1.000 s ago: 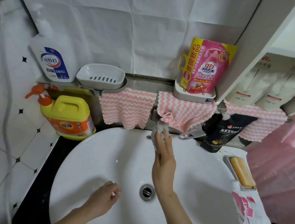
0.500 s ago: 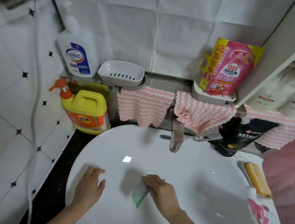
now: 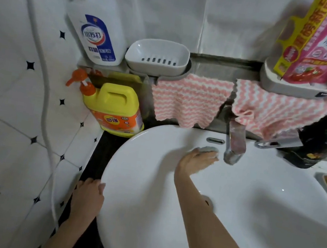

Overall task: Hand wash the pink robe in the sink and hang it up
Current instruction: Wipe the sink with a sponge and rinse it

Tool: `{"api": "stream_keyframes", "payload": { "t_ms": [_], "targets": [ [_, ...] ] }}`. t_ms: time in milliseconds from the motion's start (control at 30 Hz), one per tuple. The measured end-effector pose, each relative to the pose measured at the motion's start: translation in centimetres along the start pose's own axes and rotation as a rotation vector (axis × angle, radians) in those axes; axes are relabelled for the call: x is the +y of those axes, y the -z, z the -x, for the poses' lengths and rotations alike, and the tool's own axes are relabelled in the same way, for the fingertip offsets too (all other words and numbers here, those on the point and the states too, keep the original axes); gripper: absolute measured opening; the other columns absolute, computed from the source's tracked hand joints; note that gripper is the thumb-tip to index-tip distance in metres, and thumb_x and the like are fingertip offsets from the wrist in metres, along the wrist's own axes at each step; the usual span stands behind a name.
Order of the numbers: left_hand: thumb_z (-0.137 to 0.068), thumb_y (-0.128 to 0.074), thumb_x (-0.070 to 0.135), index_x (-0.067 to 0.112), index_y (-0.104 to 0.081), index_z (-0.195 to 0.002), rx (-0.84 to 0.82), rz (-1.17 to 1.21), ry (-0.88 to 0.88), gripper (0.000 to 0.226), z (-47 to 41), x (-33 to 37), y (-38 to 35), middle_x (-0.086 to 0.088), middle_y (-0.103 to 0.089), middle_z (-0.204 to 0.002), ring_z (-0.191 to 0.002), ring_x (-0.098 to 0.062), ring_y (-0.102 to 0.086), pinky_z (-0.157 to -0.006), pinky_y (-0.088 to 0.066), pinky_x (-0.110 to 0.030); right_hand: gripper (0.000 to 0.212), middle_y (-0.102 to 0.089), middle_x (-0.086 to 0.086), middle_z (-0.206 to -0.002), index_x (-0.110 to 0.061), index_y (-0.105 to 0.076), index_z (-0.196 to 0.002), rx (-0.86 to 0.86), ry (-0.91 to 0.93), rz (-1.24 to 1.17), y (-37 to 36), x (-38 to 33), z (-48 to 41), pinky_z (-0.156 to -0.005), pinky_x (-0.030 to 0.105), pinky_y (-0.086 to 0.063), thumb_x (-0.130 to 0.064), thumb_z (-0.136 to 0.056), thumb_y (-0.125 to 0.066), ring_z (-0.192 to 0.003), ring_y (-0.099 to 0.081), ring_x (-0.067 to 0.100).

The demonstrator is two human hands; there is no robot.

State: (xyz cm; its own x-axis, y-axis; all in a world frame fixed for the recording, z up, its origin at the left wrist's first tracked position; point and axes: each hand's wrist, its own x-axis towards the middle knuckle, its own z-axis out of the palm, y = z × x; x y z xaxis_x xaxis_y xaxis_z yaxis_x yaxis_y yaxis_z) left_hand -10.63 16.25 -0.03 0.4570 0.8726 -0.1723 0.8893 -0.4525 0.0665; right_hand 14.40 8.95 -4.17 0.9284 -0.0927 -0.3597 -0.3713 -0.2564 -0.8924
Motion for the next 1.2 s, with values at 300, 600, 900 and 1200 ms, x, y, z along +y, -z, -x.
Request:
{"api": "stream_keyframes", "payload": {
  "t_ms": [300, 600, 900, 1200],
  "targets": [
    [-0.097, -0.045, 0.016, -0.005, -0.066, -0.094, -0.111, 0.105, -0.066, 0.030, -1.3, -1.7, -0.6, -0.020, -0.060, -0.092, -0.087, -0.033, -0.056, -0.074, -0.042, -0.039, 0.056, -0.004, 0.001, -0.159, -0.018, -0.011, -0.152, -0.643, 0.572, 0.187, -5.5, 4.8, 11.5, -0.120, 0.041, -0.006, -0.036, -0.099, -0.020, -0.147, 0.001, 0.011],
    [-0.096, -0.044, 0.011, -0.008, -0.064, -0.101, -0.165, 0.156, -0.058, 0.028, -1.4, -1.4, -0.2, -0.024, -0.057, -0.094, -0.089, -0.035, -0.054, -0.076, -0.043, -0.040, 0.055, -0.011, 0.003, -0.154, -0.011, -0.018, -0.146, -1.359, 0.854, 0.316, 5.3, 13.0, 12.8, -0.117, 0.021, 0.005, -0.043, -0.102, -0.026, -0.144, 0.003, -0.004],
    [-0.095, -0.049, 0.011, -0.010, -0.067, -0.094, -0.116, 0.124, -0.058, 0.027, -1.0, -1.4, -0.2, -0.025, -0.060, -0.088, -0.083, -0.037, -0.056, -0.074, -0.044, -0.041, 0.059, -0.007, 0.001, -0.160, -0.025, -0.007, -0.153, -0.909, 1.172, 0.682, 2.4, 12.2, -0.2, -0.119, 0.038, 0.003, -0.023, -0.099, -0.030, -0.148, -0.002, 0.019],
    [-0.099, -0.040, 0.022, 0.001, -0.066, -0.101, -0.158, 0.090, -0.039, 0.034, -1.2, -1.1, 0.4, -0.017, -0.061, -0.096, -0.086, -0.029, -0.057, -0.076, -0.046, -0.037, 0.057, -0.002, -0.005, -0.160, -0.029, -0.004, -0.153, -0.487, 0.893, 0.709, 3.6, 11.3, -2.5, -0.119, 0.039, 0.003, -0.033, -0.099, -0.023, -0.148, 0.000, 0.017]
  ]
}}
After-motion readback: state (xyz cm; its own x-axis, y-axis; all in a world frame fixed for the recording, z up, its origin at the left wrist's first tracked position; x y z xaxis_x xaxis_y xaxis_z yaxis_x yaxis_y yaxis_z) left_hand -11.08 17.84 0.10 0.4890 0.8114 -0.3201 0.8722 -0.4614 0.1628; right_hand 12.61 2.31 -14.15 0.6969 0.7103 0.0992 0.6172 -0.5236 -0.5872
